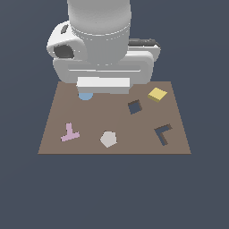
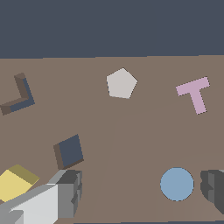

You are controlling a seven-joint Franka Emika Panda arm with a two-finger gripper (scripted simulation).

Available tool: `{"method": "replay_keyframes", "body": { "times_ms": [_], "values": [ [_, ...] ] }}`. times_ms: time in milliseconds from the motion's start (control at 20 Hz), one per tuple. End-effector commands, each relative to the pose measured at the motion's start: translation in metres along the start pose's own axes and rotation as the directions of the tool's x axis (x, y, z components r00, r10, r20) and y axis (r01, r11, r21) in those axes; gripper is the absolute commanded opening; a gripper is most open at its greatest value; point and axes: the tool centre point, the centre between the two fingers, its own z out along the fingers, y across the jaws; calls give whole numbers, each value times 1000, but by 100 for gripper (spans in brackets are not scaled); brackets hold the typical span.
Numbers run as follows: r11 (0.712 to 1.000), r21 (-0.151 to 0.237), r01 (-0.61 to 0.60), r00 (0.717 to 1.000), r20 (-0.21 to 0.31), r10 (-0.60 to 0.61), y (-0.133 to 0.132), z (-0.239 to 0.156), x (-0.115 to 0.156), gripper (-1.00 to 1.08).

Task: Insert a designated object into the corresponding slot on a board.

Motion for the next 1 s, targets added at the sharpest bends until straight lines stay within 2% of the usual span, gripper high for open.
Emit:
{"method": "replay_keyframes", "body": {
  "times_ms": [0, 300, 600, 800, 950],
  "values": [
    [1000, 0, 0, 1000, 0, 0, 0, 0, 0, 100],
    [999, 0, 41, 999, 0, -41, -9, 4, 1, 100],
    [986, 2, 167, 986, 1, -167, -35, 17, 2, 100],
    [955, 3, 297, 955, 1, -297, -63, 31, -1, 100],
    [909, 4, 418, 909, 1, -418, -90, 45, -7, 100]
  ]
}}
